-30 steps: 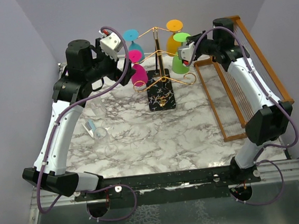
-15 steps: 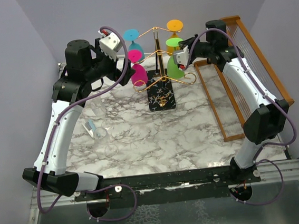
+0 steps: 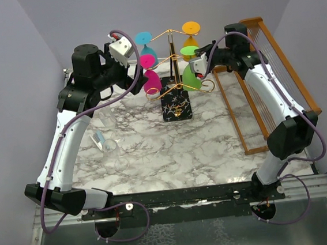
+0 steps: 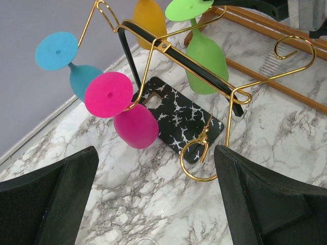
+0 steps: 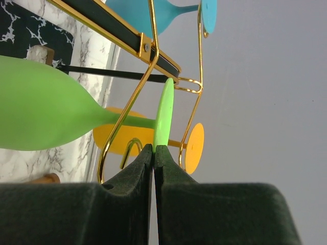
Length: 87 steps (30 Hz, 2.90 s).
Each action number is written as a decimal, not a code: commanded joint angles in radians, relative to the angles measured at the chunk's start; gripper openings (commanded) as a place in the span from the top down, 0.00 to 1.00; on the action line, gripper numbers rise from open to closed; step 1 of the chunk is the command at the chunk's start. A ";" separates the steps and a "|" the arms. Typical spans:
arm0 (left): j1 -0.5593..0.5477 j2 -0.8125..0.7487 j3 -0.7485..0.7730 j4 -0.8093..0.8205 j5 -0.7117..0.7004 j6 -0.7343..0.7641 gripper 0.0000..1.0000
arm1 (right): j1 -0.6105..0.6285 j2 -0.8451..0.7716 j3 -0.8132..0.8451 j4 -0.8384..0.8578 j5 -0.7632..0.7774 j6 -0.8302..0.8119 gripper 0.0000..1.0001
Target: Place the wine glass upside down on the wine glass rack
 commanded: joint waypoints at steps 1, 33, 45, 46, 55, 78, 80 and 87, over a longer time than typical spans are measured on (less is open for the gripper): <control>0.004 -0.033 -0.015 0.029 0.027 0.008 0.01 | 0.004 -0.078 -0.026 -0.021 -0.011 -0.010 0.96; 0.004 -0.040 -0.046 0.043 0.052 0.000 0.01 | 0.004 -0.199 -0.231 0.164 0.213 0.065 0.94; 0.004 -0.031 -0.050 0.039 0.055 0.009 0.01 | 0.004 -0.127 -0.190 0.231 0.216 0.104 0.92; 0.005 -0.029 -0.050 0.041 0.052 0.008 0.01 | 0.004 -0.121 -0.185 0.232 0.210 0.105 0.91; 0.004 -0.028 -0.052 0.036 0.057 0.009 0.01 | 0.004 -0.086 -0.160 0.213 0.171 0.124 0.87; 0.006 -0.059 -0.074 0.026 0.047 0.031 0.01 | 0.006 -0.111 -0.129 0.112 0.047 0.175 0.68; 0.006 -0.061 -0.073 0.020 0.049 0.035 0.01 | 0.007 -0.112 -0.127 0.108 0.038 0.183 0.67; 0.006 -0.065 -0.084 0.023 0.049 0.039 0.01 | 0.007 -0.122 -0.120 0.090 -0.014 0.220 0.65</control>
